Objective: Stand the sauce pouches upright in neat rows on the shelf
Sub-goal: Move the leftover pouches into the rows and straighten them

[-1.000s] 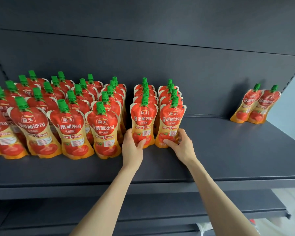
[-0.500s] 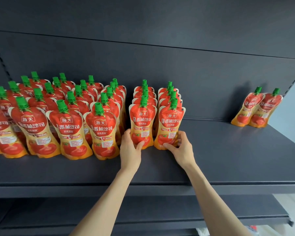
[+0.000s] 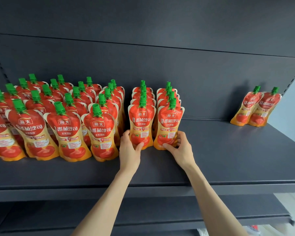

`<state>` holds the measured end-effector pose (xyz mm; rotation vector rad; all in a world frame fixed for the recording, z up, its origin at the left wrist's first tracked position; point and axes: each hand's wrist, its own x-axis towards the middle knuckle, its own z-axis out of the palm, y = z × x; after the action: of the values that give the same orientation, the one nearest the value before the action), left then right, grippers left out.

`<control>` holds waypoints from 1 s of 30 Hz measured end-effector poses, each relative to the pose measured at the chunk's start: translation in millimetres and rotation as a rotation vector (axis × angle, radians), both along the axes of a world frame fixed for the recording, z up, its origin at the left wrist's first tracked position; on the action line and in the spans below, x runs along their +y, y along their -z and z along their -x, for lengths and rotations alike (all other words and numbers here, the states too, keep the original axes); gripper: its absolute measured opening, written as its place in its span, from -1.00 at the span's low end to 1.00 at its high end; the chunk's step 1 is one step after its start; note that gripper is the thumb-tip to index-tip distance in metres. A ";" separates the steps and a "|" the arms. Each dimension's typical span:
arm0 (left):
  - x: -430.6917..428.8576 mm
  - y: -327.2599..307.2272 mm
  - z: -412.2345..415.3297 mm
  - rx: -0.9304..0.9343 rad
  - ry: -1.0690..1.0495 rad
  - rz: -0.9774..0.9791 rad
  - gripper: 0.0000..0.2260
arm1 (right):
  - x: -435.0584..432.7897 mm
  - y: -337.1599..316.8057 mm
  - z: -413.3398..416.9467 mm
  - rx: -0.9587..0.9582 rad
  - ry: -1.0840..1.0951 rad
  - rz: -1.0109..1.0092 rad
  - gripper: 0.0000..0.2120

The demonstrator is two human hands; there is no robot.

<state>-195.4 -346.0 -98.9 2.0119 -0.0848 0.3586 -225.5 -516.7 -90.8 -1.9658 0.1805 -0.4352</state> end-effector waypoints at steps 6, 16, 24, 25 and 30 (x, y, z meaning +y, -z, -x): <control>0.3 -0.4 -0.2 -0.001 -0.004 -0.006 -0.46 | 0.1 0.1 0.1 0.004 0.005 -0.005 -0.51; 0.3 0.1 -0.8 0.016 -0.011 -0.005 -0.47 | 1.0 -0.1 -0.1 0.017 0.023 -0.002 -0.51; 1.0 -0.4 -0.9 0.014 -0.002 -0.005 -0.50 | 3.1 -4.5 2.9 0.030 0.035 0.015 -0.53; 1.1 -0.6 -0.8 0.014 -0.002 -0.004 -0.50 | 3.7 -5.5 3.2 0.031 0.036 0.016 -0.52; 1.5 -1.3 -0.4 0.021 0.000 0.001 -0.50 | 5.2 -7.3 4.2 0.040 0.041 0.017 -0.51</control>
<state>-195.1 -344.4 -97.6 2.0143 -0.0714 0.3375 -229.7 -511.6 -83.4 -1.9915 0.2443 -0.4256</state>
